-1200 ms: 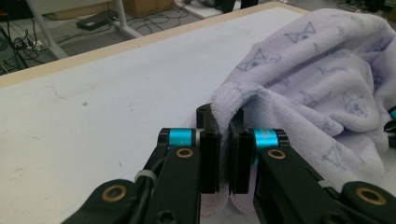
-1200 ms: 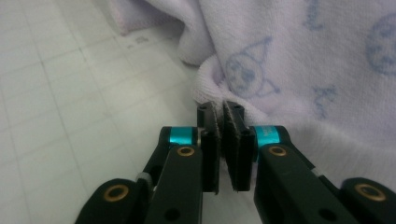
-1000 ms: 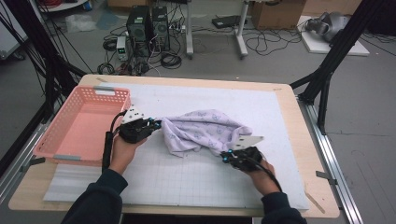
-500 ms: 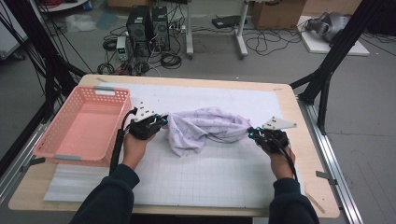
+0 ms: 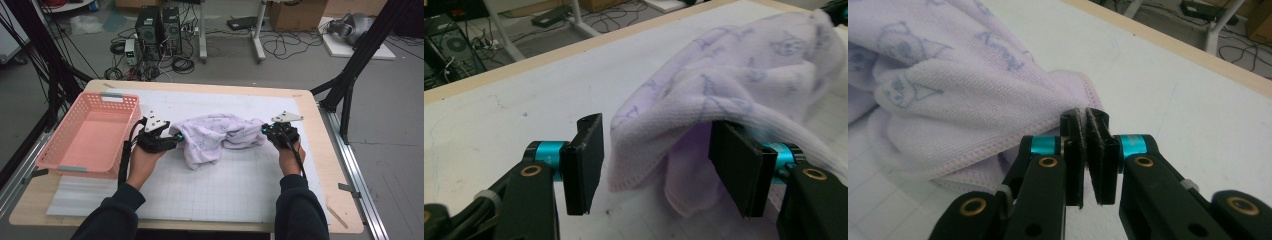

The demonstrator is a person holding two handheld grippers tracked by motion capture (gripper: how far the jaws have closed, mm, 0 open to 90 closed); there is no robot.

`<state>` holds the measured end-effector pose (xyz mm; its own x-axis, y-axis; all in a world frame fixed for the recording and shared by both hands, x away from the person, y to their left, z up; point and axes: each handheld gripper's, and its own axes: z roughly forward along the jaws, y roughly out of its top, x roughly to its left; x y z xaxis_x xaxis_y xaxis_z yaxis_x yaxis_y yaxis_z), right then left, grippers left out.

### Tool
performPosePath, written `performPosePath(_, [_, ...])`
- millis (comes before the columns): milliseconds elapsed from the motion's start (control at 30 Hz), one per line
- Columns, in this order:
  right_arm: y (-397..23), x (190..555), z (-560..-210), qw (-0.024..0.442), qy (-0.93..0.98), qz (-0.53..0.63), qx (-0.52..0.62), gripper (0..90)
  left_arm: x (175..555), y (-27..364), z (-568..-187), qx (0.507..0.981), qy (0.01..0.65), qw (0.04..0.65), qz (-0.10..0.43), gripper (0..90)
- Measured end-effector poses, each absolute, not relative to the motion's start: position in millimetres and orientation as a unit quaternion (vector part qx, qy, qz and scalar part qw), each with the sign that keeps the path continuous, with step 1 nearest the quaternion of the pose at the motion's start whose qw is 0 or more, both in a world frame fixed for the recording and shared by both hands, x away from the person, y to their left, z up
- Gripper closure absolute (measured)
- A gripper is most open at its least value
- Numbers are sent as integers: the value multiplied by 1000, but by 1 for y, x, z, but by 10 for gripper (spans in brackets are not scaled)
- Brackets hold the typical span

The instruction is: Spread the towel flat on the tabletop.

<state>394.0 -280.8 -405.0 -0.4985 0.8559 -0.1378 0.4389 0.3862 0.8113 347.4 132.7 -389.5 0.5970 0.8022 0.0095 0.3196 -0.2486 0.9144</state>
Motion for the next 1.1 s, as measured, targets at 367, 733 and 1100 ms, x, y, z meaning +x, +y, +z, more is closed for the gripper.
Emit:
performPosePath(367, [-285, 379, -399, 264, 764, 403, 430, 659, 311, 108, -408, 780, 319, 510, 172, 389])
performPosePath(733, [-294, 334, -398, 238, 755, 454, 408, 578, 332, 69, -443, 832, 324, 401, 207, 563])
performPosePath(1100, [-232, 329, -420, 178, 820, 441, 320, 598, 334, 85, -435, 816, 326, 438, 187, 843])
